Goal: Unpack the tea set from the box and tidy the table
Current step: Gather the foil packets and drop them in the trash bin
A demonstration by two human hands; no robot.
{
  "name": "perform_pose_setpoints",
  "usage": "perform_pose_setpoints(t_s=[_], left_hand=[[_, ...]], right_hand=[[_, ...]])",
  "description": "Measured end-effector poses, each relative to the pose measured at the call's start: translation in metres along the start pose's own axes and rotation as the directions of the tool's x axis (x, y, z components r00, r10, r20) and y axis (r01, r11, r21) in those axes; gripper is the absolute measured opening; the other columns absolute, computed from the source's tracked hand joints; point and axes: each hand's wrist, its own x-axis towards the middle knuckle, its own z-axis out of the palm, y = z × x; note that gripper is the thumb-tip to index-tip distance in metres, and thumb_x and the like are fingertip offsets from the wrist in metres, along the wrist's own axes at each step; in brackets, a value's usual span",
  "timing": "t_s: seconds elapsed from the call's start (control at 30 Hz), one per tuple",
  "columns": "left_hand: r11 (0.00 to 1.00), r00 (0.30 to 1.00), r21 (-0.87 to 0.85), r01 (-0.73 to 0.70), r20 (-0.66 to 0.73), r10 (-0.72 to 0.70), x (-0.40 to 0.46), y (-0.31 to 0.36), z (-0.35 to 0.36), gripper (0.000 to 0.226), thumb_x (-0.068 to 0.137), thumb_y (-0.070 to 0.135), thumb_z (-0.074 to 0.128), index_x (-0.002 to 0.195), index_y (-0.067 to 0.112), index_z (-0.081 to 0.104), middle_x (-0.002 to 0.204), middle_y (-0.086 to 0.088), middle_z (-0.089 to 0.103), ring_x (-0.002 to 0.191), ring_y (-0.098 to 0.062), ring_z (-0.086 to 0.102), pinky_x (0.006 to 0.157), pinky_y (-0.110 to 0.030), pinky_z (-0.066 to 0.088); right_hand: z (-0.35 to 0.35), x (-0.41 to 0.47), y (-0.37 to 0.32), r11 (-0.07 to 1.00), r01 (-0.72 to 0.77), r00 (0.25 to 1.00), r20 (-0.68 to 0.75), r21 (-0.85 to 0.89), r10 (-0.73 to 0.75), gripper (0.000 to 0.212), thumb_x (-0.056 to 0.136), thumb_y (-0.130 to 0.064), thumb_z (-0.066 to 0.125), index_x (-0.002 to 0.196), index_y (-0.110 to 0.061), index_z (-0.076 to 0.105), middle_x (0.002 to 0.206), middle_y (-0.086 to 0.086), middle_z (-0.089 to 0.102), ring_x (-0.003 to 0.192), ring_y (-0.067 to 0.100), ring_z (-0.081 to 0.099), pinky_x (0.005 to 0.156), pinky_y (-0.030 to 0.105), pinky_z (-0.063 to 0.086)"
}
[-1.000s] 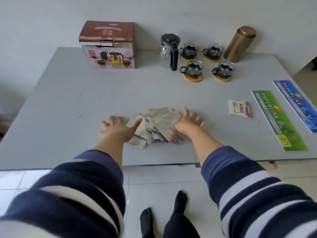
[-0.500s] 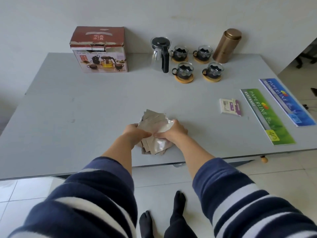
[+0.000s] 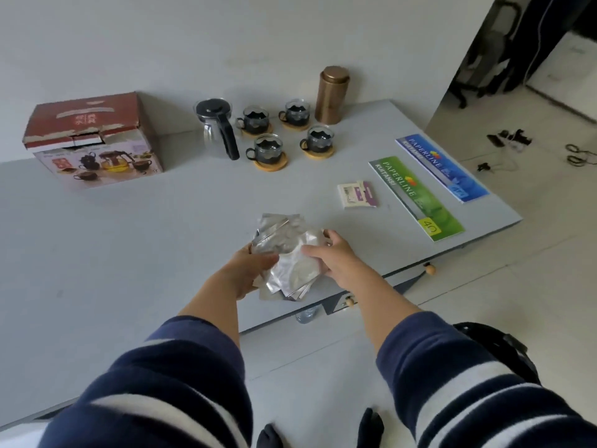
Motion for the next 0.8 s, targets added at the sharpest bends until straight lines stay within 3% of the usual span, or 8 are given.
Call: perform_pose_setpoints(t_s=[0.13, 0.23, 0.33, 0.43, 0.5, 0.57, 0.67, 0.8], left_hand=[[1.000, 0.983, 0.008, -0.006, 0.182, 0.005, 0.012, 0.027, 0.071, 0.045, 0.089, 0.005, 0.064, 0.131, 0.009, 0.048, 0.088, -0.003, 0.059, 0.070, -0.012, 0.054, 0.052, -0.021, 0.051], [0.998, 0.950, 0.050, -0.042, 0.312, 0.024, 0.014, 0.042, 0.150, 0.044, 0.089, 0.005, 0.064, 0.130, 0.012, 0.048, 0.106, -0.008, 0.062, 0.084, -0.017, 0.061, 0.065, -0.029, 0.053], [0.993, 0.917, 0.086, -0.077, 0.398, 0.036, 0.008, 0.047, 0.241, 0.042, 0.086, 0.004, 0.066, 0.124, 0.013, 0.051, 0.109, -0.006, 0.065, 0.085, -0.019, 0.065, 0.065, -0.030, 0.054], [0.982, 0.899, 0.150, -0.113, 0.435, 0.037, 0.008, 0.038, 0.329, 0.081, 0.058, 0.021, 0.085, 0.131, 0.016, 0.051, 0.119, -0.004, 0.068, 0.107, -0.026, 0.066, 0.091, -0.042, 0.054], [0.970, 0.883, 0.191, -0.149, 0.467, 0.044, 0.011, 0.026, 0.384, 0.099, 0.047, 0.031, 0.088, 0.136, 0.017, 0.047, 0.126, -0.005, 0.064, 0.112, -0.027, 0.063, 0.095, -0.046, 0.052], [0.955, 0.874, 0.251, -0.160, 0.486, 0.019, 0.002, 0.015, 0.435, 0.090, 0.059, 0.029, 0.086, 0.138, 0.013, 0.044, 0.128, -0.008, 0.061, 0.110, -0.028, 0.063, 0.093, -0.043, 0.053], [0.937, 0.877, 0.297, -0.187, 0.479, 0.023, -0.001, -0.011, 0.498, 0.072, 0.075, 0.022, 0.080, 0.137, 0.009, 0.044, 0.111, -0.017, 0.061, 0.090, -0.023, 0.064, 0.081, -0.035, 0.054], [0.904, 0.900, 0.404, -0.141, 0.432, -0.053, 0.005, -0.052, 0.553, 0.084, 0.078, 0.029, 0.078, 0.144, 0.016, 0.029, 0.131, -0.013, 0.051, 0.102, -0.025, 0.055, 0.086, -0.040, 0.050]], right_hand=[[-0.077, -0.018, -0.003, 0.954, -0.006, 0.998, -0.064, 0.300, 0.026, 0.048, 0.080, -0.008, 0.074, 0.123, -0.016, 0.054, 0.115, 0.010, 0.066, 0.102, 0.028, 0.065, 0.094, 0.049, 0.051], [-0.144, -0.034, -0.002, 0.911, 0.055, 0.985, -0.174, 0.409, 0.019, 0.038, 0.081, -0.010, 0.073, 0.114, -0.020, 0.056, 0.110, 0.009, 0.067, 0.095, 0.027, 0.065, 0.088, 0.050, 0.054], [-0.223, -0.053, 0.004, 0.878, 0.138, 0.948, -0.318, 0.458, 0.017, 0.046, 0.080, -0.009, 0.074, 0.121, -0.019, 0.055, 0.117, 0.010, 0.066, 0.102, 0.030, 0.066, 0.080, 0.047, 0.057], [-0.303, -0.078, 0.016, 0.893, 0.187, 0.892, -0.452, 0.410, 0.020, 0.046, 0.080, -0.008, 0.073, 0.122, -0.016, 0.056, 0.119, 0.011, 0.065, 0.104, 0.030, 0.065, 0.072, 0.040, 0.058], [-0.351, -0.093, 0.029, 0.889, 0.212, 0.854, -0.518, 0.405, 0.032, 0.040, 0.081, -0.006, 0.072, 0.117, -0.017, 0.056, 0.116, 0.009, 0.065, 0.098, 0.027, 0.064, 0.064, 0.034, 0.056], [-0.394, -0.104, 0.046, 0.876, 0.232, 0.814, -0.577, 0.422, 0.062, 0.036, 0.082, -0.004, 0.071, 0.112, -0.017, 0.056, 0.114, 0.009, 0.065, 0.098, 0.028, 0.064, 0.068, 0.035, 0.057], [-0.449, -0.111, 0.077, 0.880, 0.204, 0.777, -0.618, 0.430, 0.122, 0.034, 0.082, -0.006, 0.071, 0.110, -0.017, 0.057, 0.118, 0.011, 0.064, 0.105, 0.031, 0.064, 0.079, 0.044, 0.057], [-0.499, -0.114, 0.125, 0.892, 0.088, 0.753, -0.616, 0.442, 0.231, 0.052, 0.079, -0.023, 0.077, 0.124, -0.024, 0.051, 0.130, 0.002, 0.057, 0.114, 0.026, 0.059, 0.093, 0.045, 0.051]])
